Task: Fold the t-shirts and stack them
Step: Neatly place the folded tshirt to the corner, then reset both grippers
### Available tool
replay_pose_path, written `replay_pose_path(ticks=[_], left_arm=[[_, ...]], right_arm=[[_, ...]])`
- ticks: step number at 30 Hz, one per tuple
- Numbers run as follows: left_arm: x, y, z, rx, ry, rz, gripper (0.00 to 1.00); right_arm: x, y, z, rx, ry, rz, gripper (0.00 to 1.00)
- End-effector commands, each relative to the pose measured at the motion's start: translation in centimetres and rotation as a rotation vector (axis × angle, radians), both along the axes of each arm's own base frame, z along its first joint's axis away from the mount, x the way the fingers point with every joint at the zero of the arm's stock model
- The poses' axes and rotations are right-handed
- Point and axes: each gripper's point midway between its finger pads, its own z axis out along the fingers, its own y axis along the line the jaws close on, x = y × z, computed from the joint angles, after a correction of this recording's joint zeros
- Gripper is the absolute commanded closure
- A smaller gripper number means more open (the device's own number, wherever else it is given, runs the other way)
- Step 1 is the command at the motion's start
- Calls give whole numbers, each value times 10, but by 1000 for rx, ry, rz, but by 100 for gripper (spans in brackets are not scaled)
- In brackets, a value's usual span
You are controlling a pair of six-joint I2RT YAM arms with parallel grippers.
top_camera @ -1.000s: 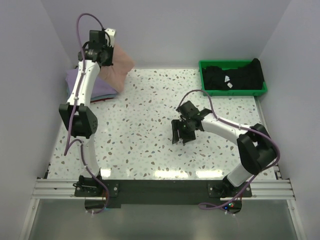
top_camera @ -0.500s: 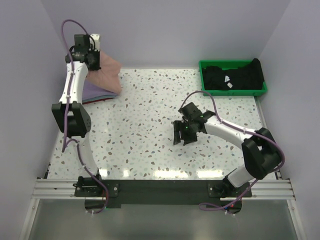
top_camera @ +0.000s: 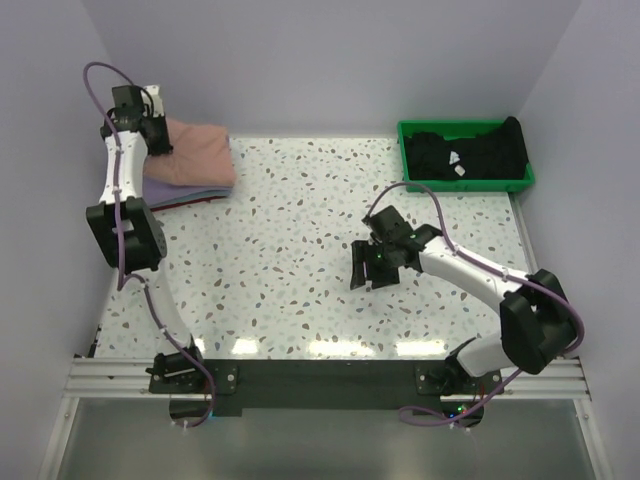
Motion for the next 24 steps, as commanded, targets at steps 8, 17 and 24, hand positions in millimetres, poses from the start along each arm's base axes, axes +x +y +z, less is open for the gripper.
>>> replay_pose_path(ticks=[8, 17, 24], left_arm=[[4, 65, 7, -20, -61, 225, 20], [-23, 54, 73, 51, -166, 298, 0], [-73, -1, 118, 200, -304, 332, 0]], right_arm=[[-1, 4, 20, 40, -22, -10, 38], [13, 2, 50, 39, -118, -17, 37], [18, -9, 64, 13, -185, -38, 37]])
